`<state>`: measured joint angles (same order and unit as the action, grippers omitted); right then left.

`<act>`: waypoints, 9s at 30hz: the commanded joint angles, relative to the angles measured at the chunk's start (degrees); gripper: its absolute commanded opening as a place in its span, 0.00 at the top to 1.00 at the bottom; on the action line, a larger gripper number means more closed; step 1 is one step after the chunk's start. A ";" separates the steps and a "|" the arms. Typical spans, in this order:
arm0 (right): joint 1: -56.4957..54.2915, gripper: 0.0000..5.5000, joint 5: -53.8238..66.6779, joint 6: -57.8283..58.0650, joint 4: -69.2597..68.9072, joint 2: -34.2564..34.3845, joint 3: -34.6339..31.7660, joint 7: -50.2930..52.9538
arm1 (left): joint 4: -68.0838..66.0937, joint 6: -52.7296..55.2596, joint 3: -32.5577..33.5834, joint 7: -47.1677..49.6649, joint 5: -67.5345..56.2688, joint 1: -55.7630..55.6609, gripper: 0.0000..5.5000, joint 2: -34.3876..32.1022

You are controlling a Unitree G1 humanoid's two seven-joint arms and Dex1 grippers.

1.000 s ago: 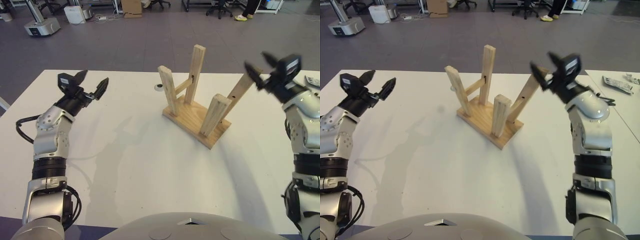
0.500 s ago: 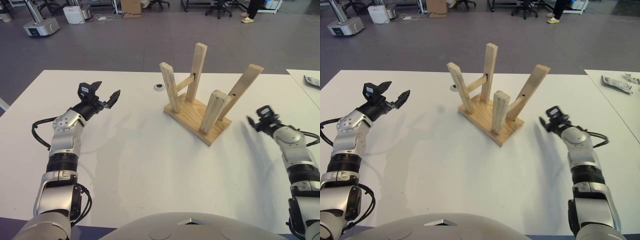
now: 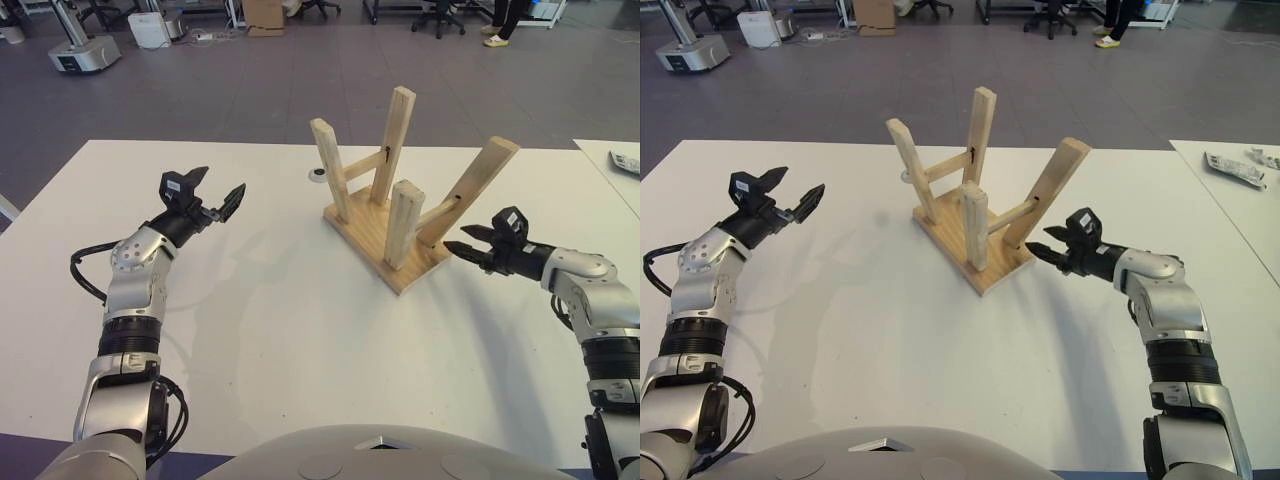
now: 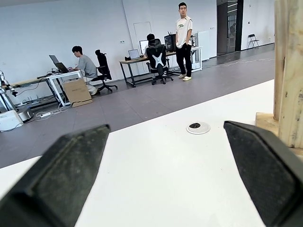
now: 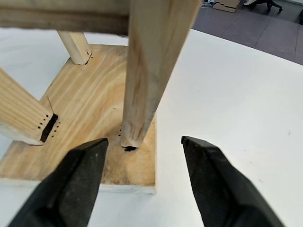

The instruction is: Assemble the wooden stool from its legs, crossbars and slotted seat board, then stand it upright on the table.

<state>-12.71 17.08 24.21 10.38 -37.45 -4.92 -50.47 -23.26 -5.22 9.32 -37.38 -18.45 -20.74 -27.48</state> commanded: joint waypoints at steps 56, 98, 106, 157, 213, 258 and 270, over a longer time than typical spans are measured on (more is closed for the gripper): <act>-0.21 0.68 -8.54 -20.74 15.47 -2.05 5.74 -18.33 | 23.03 24.07 5.68 -6.24 -11.12 29.59 0.23 1.16; 11.22 1.00 -0.37 -12.23 -5.94 0.07 10.21 -19.56 | 26.02 17.48 -11.78 -20.98 -4.06 30.54 1.00 -2.45; 4.52 1.00 9.07 -1.18 -16.96 0.53 3.98 -16.35 | 40.14 30.97 -3.24 -15.79 -15.97 20.22 1.00 -4.00; -7.78 0.40 -1.19 -9.08 5.18 6.00 16.00 -17.52 | 4.34 2.14 -11.06 -31.03 1.82 9.63 0.34 -7.99; -44.74 0.73 39.42 43.29 22.94 28.85 -40.46 81.67 | 12.06 73.59 34.60 65.20 -55.92 -29.90 0.69 20.13; 17.23 0.42 2.25 -4.16 -24.67 43.88 -4.65 63.83 | 44.40 13.63 1.31 37.67 -1.41 33.33 0.35 31.05; 19.10 0.42 -1.72 -4.72 -28.52 45.71 1.96 68.68 | 42.60 10.84 3.81 35.27 -0.36 31.84 0.35 26.82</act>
<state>5.72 15.67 19.38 -16.92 4.41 -4.31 18.14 20.49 5.72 12.80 -2.05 -19.55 12.35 0.16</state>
